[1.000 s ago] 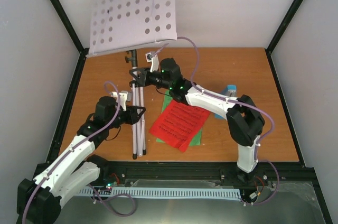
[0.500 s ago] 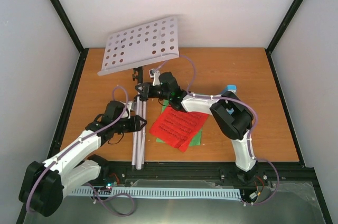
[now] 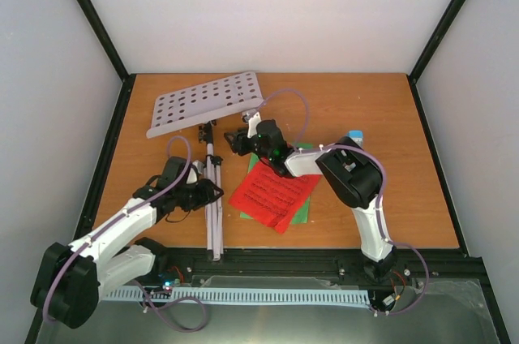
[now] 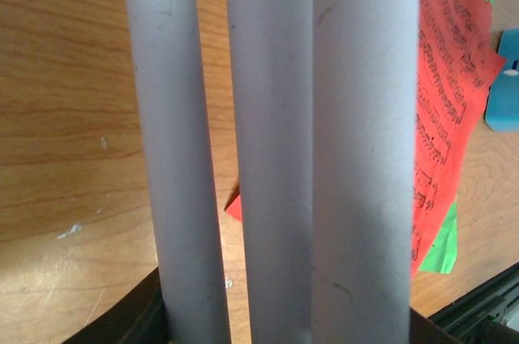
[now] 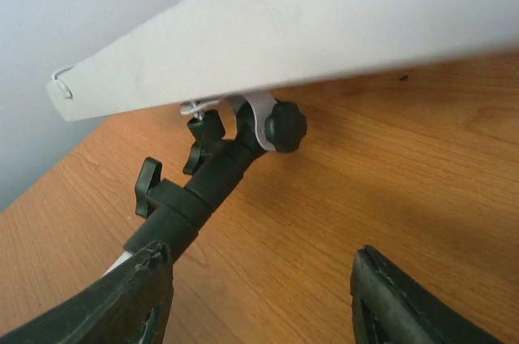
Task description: Pack up the instrument practice props
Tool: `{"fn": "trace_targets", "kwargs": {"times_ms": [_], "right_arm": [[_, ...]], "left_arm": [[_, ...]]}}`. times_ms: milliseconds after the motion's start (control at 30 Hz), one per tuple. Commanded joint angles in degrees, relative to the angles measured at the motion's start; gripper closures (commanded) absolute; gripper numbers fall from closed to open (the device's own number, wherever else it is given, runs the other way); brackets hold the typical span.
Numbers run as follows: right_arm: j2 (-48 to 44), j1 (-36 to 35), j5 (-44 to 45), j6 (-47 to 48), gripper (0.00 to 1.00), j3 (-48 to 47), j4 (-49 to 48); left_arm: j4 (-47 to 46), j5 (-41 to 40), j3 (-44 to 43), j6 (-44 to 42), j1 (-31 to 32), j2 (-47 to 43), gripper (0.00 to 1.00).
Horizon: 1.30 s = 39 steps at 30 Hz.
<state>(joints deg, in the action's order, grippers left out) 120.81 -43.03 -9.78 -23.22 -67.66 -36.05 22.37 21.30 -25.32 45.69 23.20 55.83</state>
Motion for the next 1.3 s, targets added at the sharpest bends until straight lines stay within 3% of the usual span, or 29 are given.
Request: {"fn": "trace_targets", "kwargs": {"times_ms": [0, 200, 333, 633, 867, 1033, 1133, 1267], "right_arm": [[-1.9, -0.5, 2.1, 2.2, 0.38, 2.4, -6.3], [-8.9, -0.5, 2.8, 0.6, 0.25, 9.3, -12.4], [-16.7, -0.4, 2.9, 1.3, 0.19, 15.2, -13.7], [-42.5, -0.3, 11.0, 10.4, 0.14, 23.8, 1.7], [-60.2, -0.1, 24.0, 14.2, 0.09, 30.7, 17.2], [-69.9, 0.0, 27.1, 13.2, 0.08, 34.5, 24.8], [-72.4, 0.0, 27.5, 13.3, 0.06, 33.9, 28.9], [-71.3, 0.1, 27.2, 16.9, 0.01, 25.2, 38.4]], "left_arm": [[-19.1, -1.2, -6.2, -3.1, -0.3, -1.4, 1.00], [-20.0, -3.5, -9.6, -1.9, -0.3, 3.5, 1.00], [-20.1, -4.9, -14.0, -1.8, -0.3, 11.6, 1.00], [-20.0, -5.2, -23.4, -3.3, 1.4, 26.0, 0.99], [-18.4, -6.0, -25.1, -4.8, 3.9, 31.9, 0.76], [-17.6, -6.9, -24.3, -5.5, 4.2, 32.2, 0.61], [-17.5, -6.0, -23.9, -6.5, 4.2, 30.9, 0.44], [-18.4, -4.3, -24.1, -8.6, 4.2, 26.3, 0.16]]}}
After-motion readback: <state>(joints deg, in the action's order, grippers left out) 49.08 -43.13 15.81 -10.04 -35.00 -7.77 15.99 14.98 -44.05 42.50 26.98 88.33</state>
